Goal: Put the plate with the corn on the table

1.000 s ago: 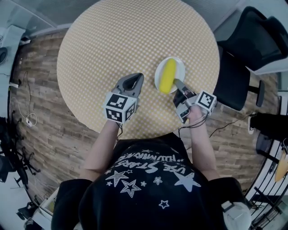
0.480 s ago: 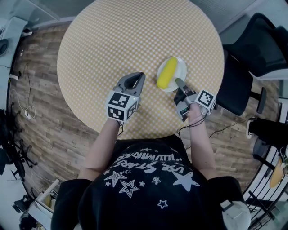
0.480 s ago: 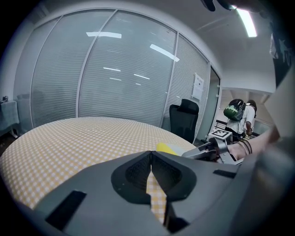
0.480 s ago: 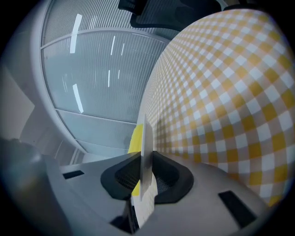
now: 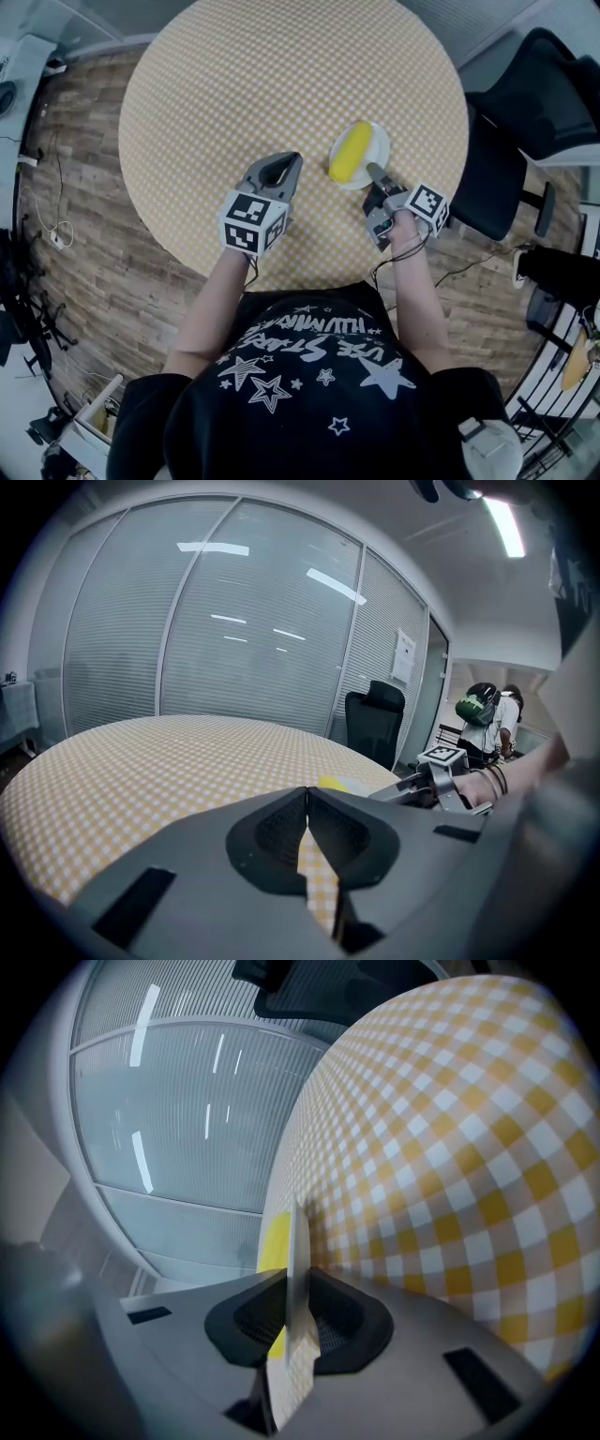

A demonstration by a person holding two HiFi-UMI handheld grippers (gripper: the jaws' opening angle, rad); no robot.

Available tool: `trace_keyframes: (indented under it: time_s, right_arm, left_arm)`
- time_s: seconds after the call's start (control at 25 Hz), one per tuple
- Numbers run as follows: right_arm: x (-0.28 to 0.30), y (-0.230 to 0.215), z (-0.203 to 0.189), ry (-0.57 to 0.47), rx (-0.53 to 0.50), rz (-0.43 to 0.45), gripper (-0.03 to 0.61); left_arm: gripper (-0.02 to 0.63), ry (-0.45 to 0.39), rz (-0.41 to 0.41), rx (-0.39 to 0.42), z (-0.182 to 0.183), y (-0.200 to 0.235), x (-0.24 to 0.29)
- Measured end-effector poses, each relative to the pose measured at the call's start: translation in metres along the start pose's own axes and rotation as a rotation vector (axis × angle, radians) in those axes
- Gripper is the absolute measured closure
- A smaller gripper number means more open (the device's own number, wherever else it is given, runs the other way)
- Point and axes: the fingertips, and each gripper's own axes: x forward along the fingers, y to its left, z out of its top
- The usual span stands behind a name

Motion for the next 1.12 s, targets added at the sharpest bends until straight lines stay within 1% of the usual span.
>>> trace_keyframes:
  time_s: [0.16,0.32,0.44,0.6,0.84,0.92,1.04,1.12]
  right_arm:
    - [0.0,-0.001,0.0,-0.002,-0.038,-0.037,0.517]
    - [-0.003,-0.001,0.001,-0.022,-0.026,-0.064,0.517]
    - [-0.003,0.001,0.002,-0.036,-0.05,-0.094,0.517]
    - [0.001,0.005,0.004,-0.047,-0.13,-0.133,0.516]
    - [0.002,0.006,0.005,-0.041,-0.244,-0.218,0.508]
    - [0.001,0.004,0.004,-0.038,-0.299,-0.25,0.491]
    - [0.0,0.003,0.0,-0.028,-0.39,-0.298,0.489]
    - [-0.001,0.001,-0.001,-0.036,-0.423,-0.33,0.489]
  left_arm:
    - [0.605,0.0,-0.001,0.004,-0.002,-0.001,-0.002]
    - [0.606,-0.007,-0.005,0.013,0.0,-0.004,-0.008]
    - [0.606,-0.009,-0.012,0.016,-0.001,-0.005,-0.013]
    - [0.606,-0.006,-0.02,0.022,-0.006,-0.007,-0.017]
    - [0.606,-0.005,-0.034,0.035,-0.006,-0.011,-0.023]
    - [0.606,-0.002,-0.035,0.04,-0.006,-0.011,-0.026]
    - [0.604,0.004,-0.04,0.048,-0.006,-0.009,-0.032]
    - [0.606,0.006,-0.043,0.052,-0.007,-0.008,-0.036]
